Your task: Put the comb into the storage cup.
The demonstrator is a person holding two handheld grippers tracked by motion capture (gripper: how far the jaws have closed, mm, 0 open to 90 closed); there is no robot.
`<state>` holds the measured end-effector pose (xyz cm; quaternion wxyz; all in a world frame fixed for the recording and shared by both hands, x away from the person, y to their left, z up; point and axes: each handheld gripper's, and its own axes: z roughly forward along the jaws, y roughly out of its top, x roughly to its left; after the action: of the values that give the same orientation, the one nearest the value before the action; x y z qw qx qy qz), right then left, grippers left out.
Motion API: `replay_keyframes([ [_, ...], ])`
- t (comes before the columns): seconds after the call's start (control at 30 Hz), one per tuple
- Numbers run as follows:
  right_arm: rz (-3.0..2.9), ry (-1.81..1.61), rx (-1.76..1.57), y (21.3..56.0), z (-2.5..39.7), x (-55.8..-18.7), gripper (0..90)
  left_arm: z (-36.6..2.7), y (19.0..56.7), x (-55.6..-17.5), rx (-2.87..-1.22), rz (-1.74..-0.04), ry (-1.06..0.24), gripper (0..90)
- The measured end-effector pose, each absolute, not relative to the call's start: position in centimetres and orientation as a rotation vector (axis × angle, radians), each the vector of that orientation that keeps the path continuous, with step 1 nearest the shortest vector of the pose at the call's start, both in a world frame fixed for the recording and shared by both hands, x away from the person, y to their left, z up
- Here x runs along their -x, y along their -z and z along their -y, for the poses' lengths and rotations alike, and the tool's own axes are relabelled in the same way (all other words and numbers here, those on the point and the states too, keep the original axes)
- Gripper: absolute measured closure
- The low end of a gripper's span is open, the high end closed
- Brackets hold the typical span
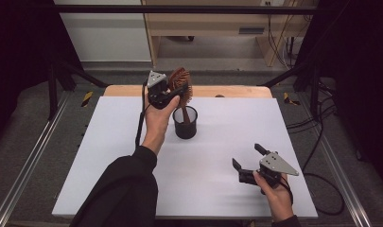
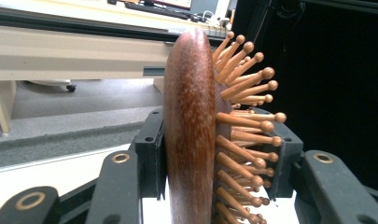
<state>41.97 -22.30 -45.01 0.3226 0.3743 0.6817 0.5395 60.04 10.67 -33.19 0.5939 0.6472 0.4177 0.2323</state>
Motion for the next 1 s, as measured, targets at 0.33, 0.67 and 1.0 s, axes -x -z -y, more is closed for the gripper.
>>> replay_keyframes([
  [0.33,-1.785,-1.411,-0.983,45.0,22.3,-42.0,3.9,-10.0,34.2,-60.0,-1.521,-0.975,-0.532,50.7],
  [0.67,-1.783,-1.412,-0.983,45.0,22.3,-42.0,3.9,-9.9,34.7,-60.0,-1.524,-0.98,-0.526,50.7],
  [1.0,-1.784,-1.411,-0.982,45.1,22.3,-42.0,3.9,-10.1,35.3,-60.0,-1.517,-0.991,-0.516,50.7],
])
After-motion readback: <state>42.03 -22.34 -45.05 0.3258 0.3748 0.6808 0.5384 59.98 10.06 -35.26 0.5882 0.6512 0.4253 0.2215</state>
